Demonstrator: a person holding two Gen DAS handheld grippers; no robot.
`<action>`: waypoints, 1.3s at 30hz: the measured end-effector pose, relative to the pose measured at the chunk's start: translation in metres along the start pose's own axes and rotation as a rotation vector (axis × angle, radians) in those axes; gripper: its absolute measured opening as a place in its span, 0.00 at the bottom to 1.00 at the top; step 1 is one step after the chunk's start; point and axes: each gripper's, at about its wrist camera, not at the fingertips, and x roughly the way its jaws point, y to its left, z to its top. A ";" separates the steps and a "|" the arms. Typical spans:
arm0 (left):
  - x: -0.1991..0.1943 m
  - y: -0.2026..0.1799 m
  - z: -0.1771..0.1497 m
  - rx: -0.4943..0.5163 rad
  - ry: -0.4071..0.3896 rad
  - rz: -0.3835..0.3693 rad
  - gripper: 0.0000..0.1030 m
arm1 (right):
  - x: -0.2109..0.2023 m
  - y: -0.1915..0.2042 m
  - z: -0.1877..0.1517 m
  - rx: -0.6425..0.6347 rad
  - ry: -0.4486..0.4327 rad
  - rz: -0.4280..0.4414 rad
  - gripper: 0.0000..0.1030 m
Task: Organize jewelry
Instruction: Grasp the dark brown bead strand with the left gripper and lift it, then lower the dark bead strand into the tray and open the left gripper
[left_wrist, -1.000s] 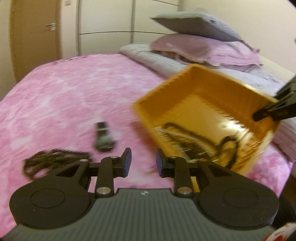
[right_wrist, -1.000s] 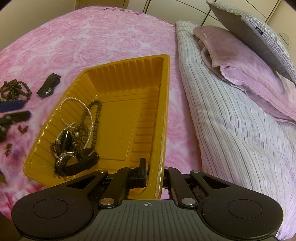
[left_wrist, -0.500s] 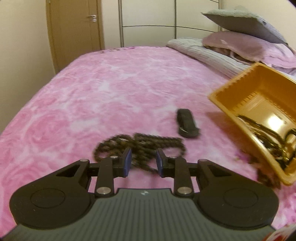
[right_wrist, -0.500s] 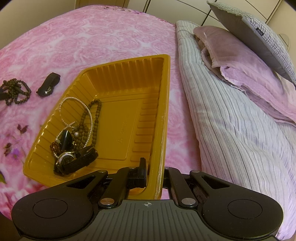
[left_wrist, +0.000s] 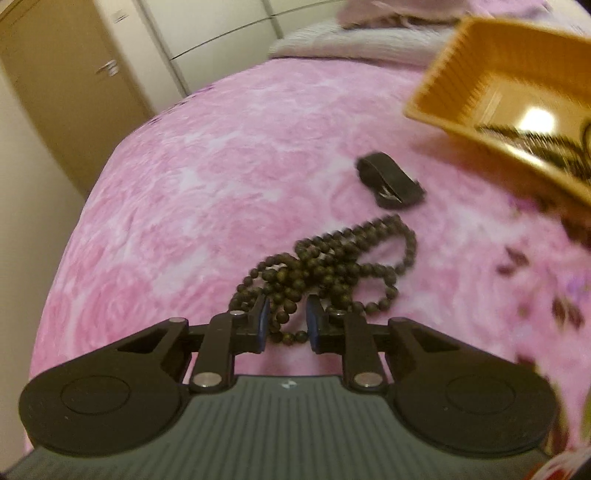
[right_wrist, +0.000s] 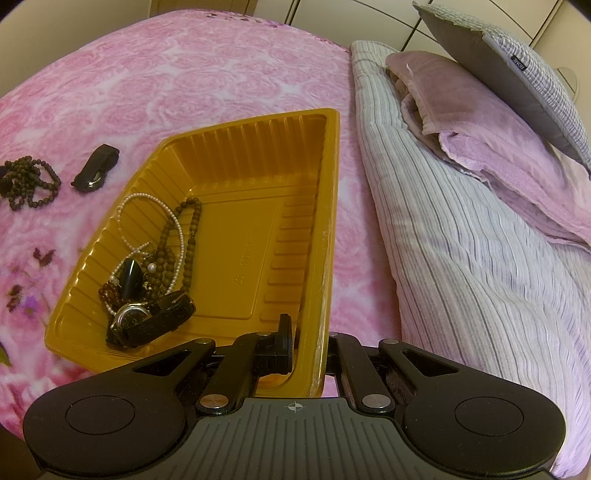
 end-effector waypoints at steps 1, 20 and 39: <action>0.000 -0.001 0.000 0.017 0.003 -0.002 0.19 | 0.000 0.000 -0.001 0.000 0.000 0.000 0.04; -0.046 0.045 0.027 -0.155 -0.127 0.049 0.06 | 0.000 -0.003 0.000 0.000 -0.002 0.002 0.04; -0.069 -0.041 0.080 -0.221 -0.233 -0.273 0.06 | 0.000 -0.002 0.001 -0.001 -0.002 0.002 0.04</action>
